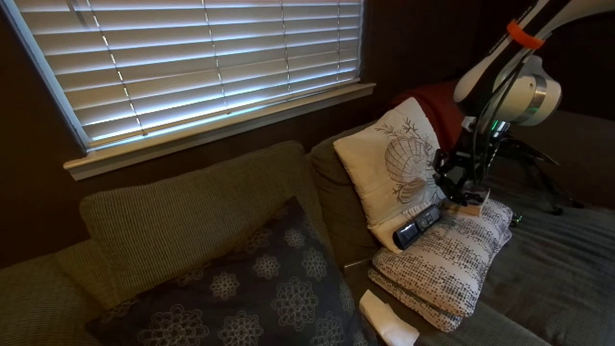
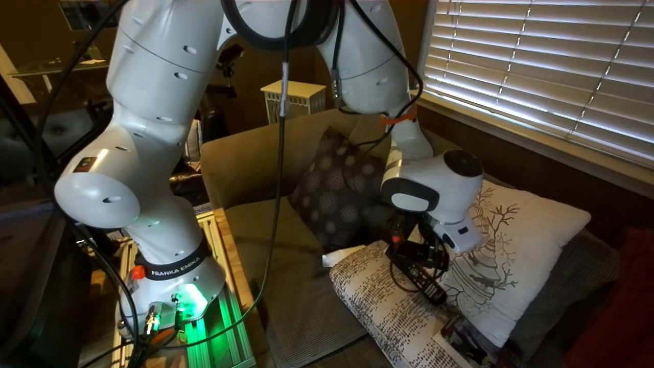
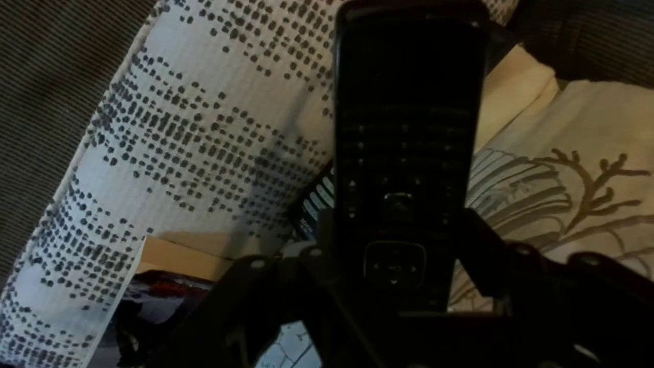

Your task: Remove the black remote control from the backrest and place it on the pillow.

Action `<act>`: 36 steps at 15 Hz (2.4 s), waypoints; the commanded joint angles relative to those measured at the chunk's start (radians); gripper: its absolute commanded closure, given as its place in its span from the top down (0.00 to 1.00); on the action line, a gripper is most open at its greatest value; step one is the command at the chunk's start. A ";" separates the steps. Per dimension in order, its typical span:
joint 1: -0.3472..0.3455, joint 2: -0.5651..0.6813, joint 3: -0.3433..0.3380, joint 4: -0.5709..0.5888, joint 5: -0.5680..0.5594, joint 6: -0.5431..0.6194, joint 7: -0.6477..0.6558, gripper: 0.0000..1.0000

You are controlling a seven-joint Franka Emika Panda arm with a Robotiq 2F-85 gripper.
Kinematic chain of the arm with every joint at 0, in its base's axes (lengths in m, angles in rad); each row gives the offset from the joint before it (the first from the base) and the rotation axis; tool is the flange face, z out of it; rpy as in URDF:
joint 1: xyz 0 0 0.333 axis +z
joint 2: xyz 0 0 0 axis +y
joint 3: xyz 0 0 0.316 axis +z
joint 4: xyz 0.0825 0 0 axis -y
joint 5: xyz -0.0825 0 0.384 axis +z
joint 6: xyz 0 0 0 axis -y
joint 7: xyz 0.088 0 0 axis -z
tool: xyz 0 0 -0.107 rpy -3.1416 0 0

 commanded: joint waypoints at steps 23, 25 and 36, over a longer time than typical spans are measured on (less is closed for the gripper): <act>0.190 0.278 -0.202 0.267 -0.053 -0.150 0.497 0.34; 0.213 0.295 -0.221 0.280 -0.071 -0.163 0.529 0.34; 0.257 0.357 -0.237 0.313 -0.132 -0.185 0.630 0.34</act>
